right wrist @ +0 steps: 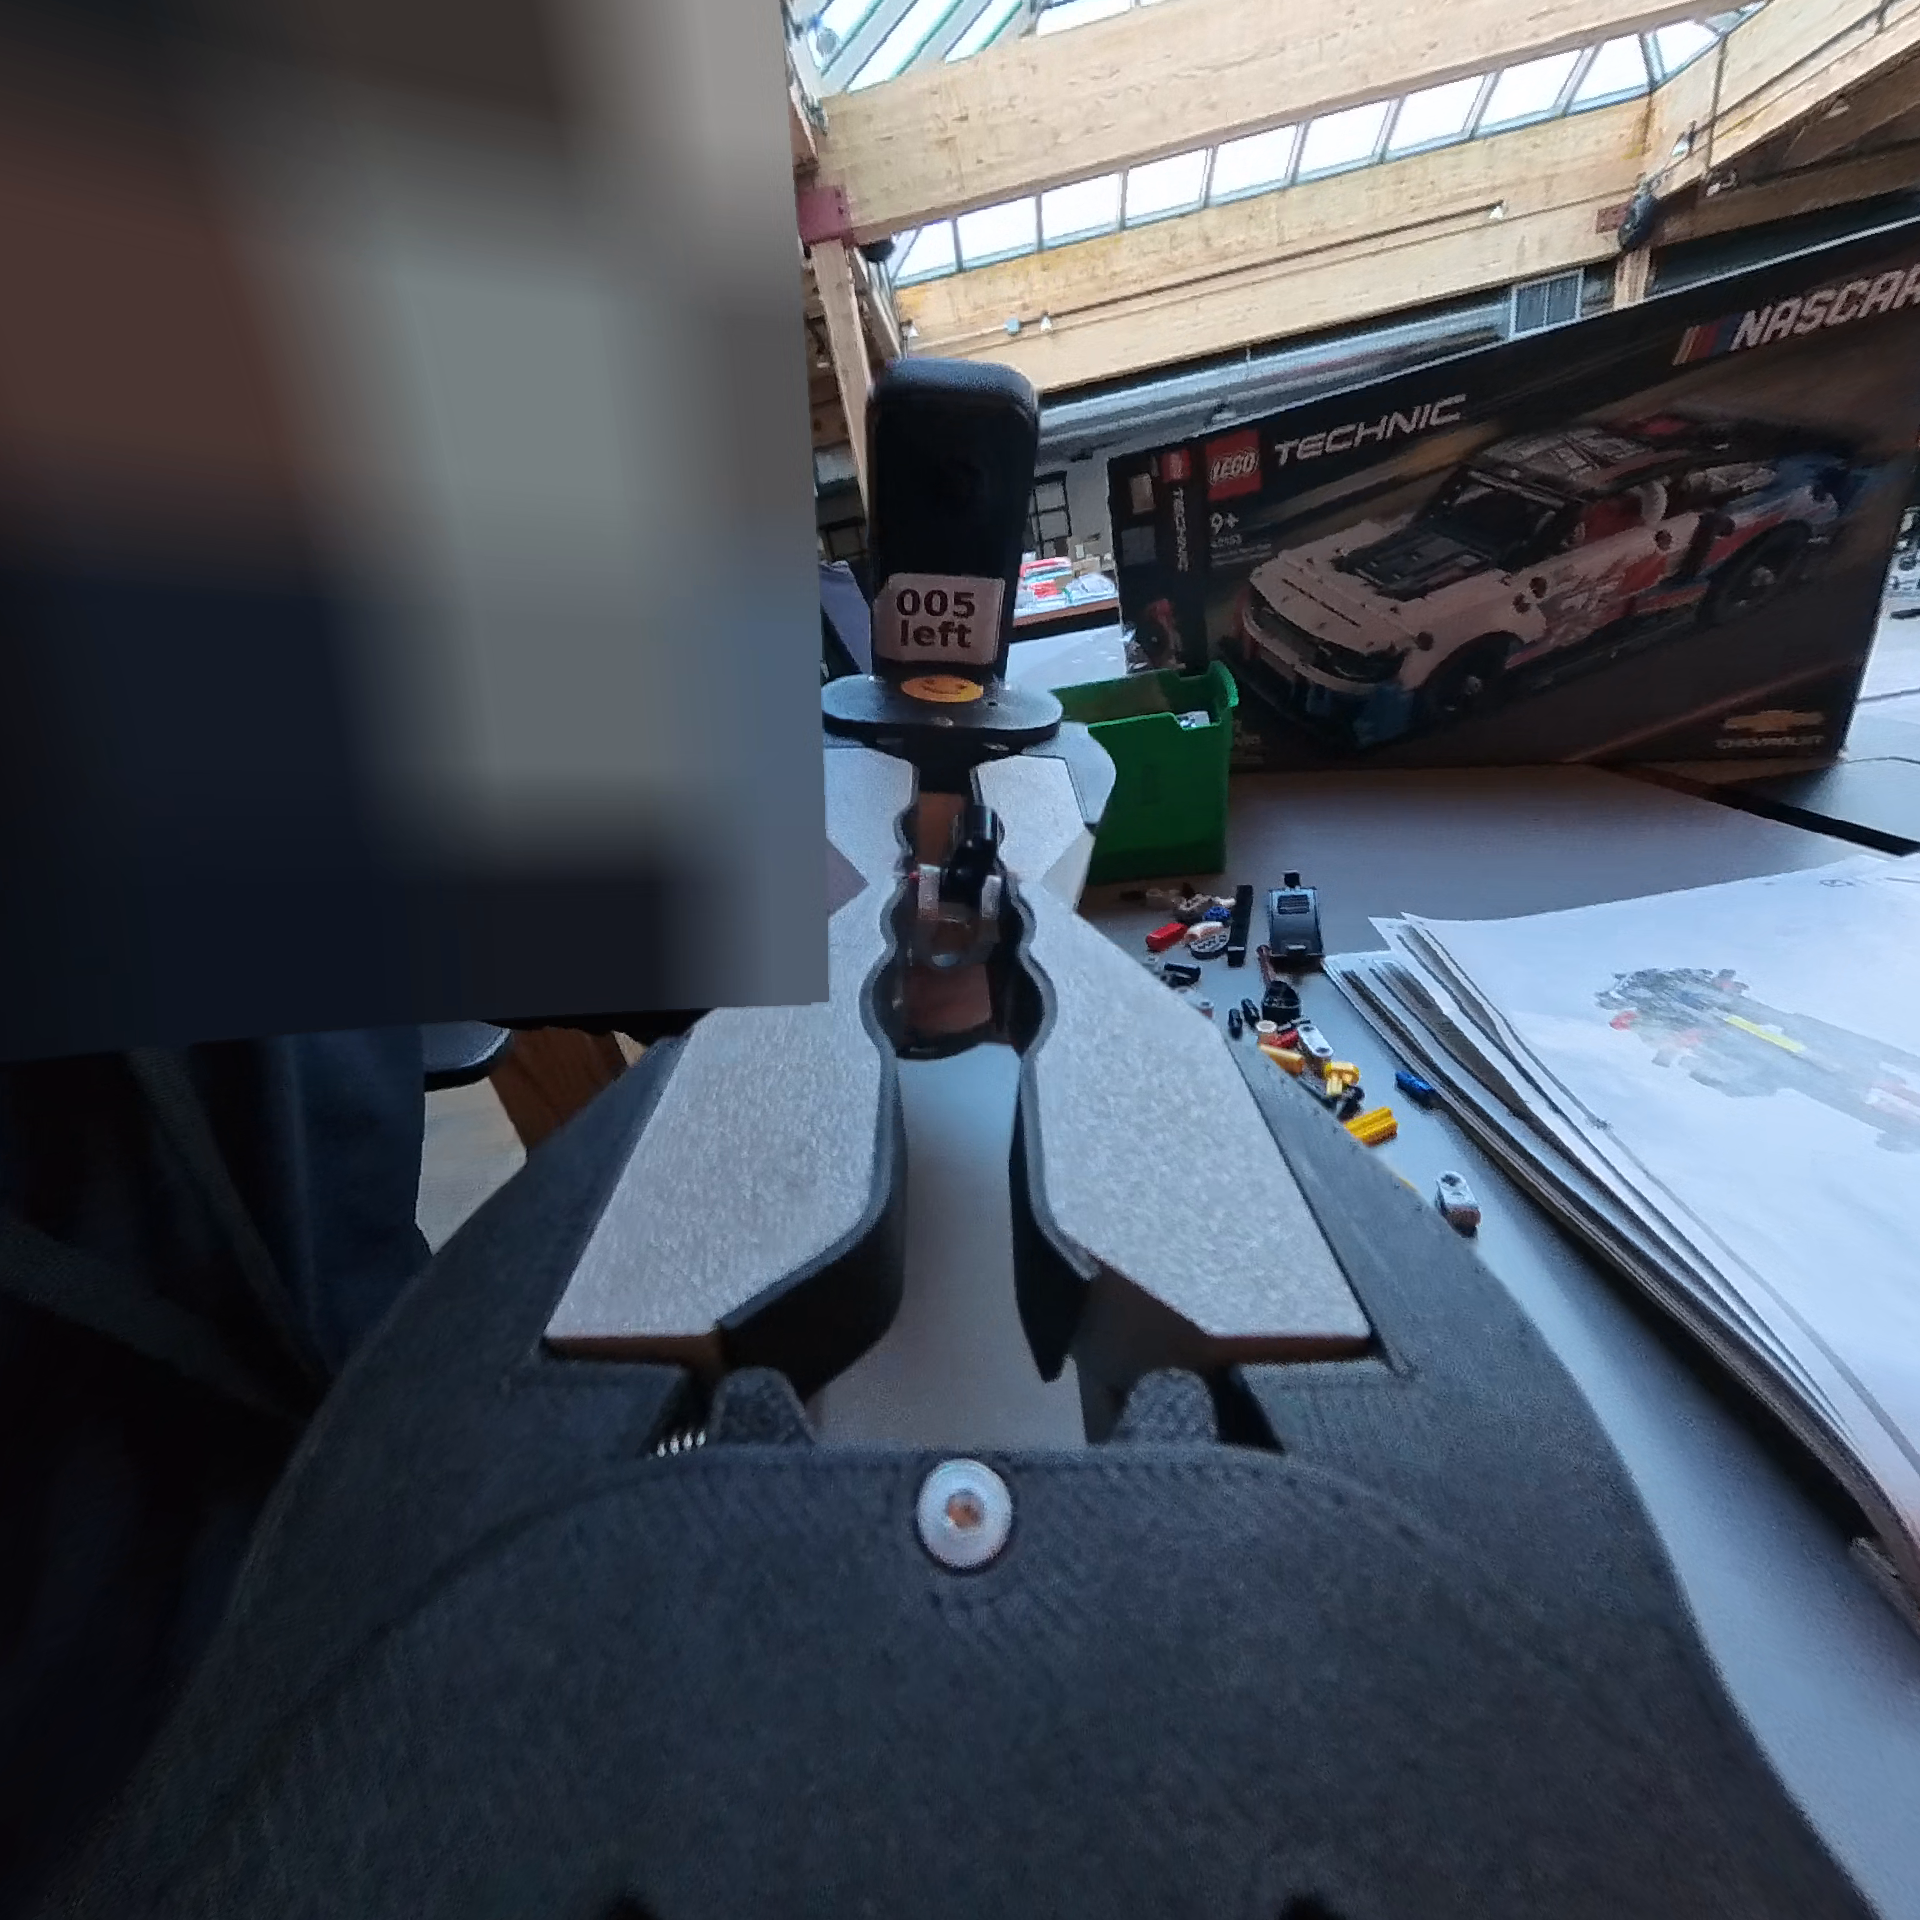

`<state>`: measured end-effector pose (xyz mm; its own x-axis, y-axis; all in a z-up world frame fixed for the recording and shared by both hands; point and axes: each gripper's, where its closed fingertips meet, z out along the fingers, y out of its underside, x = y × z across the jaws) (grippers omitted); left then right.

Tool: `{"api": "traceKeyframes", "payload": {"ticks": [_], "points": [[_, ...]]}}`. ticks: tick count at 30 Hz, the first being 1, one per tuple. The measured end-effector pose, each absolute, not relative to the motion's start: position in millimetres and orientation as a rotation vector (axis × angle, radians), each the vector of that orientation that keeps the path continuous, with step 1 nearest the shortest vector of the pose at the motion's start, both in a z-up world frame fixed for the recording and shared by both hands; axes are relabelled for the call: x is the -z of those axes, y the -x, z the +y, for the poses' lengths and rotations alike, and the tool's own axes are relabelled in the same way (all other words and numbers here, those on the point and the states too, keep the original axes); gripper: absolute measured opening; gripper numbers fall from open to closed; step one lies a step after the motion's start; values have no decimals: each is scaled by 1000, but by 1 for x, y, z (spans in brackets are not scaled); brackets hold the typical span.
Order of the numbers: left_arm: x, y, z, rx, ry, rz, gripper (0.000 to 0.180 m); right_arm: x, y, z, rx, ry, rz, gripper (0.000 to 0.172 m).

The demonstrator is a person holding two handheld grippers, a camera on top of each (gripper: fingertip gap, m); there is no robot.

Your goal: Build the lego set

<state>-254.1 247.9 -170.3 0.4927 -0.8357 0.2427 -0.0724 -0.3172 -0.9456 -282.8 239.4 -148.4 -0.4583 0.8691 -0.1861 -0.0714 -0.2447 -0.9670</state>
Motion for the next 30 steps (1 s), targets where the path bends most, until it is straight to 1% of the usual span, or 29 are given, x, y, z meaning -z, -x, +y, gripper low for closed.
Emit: {"api": "traceKeyframes", "payload": {"ticks": [6,9,11,15,16,18,19,21,23,26,30], "points": [[182,257,247,895,1811,834,15,158,284,238,-1738,1053,-1402,12],[200,267,254,707,1912,865,15,170,285,246,-1645,1123,-1454,9],[207,273,258,542,1938,911,15,174,284,249,-1566,1131,-1483,12],[210,274,256,437,1957,955,14,178,285,247,-1468,1100,-1519,10],[210,275,255,433,1961,960,14,178,285,247,-1480,1104,-1520,11],[214,274,253,444,1981,978,14,174,287,250,-1518,1124,-1479,23],[216,274,252,441,1986,987,15,173,286,252,-1531,1129,-1465,24],[219,272,252,415,1991,1011,14,173,284,250,-1531,1114,-1486,15],[222,272,252,376,1995,1028,15,175,283,246,-1476,1071,-1528,0],[222,272,253,351,1989,1029,14,177,282,249,-1378,1049,-1556,0],[217,273,255,370,1965,1004,14,178,278,259,-1367,1095,-1544,0]]}}
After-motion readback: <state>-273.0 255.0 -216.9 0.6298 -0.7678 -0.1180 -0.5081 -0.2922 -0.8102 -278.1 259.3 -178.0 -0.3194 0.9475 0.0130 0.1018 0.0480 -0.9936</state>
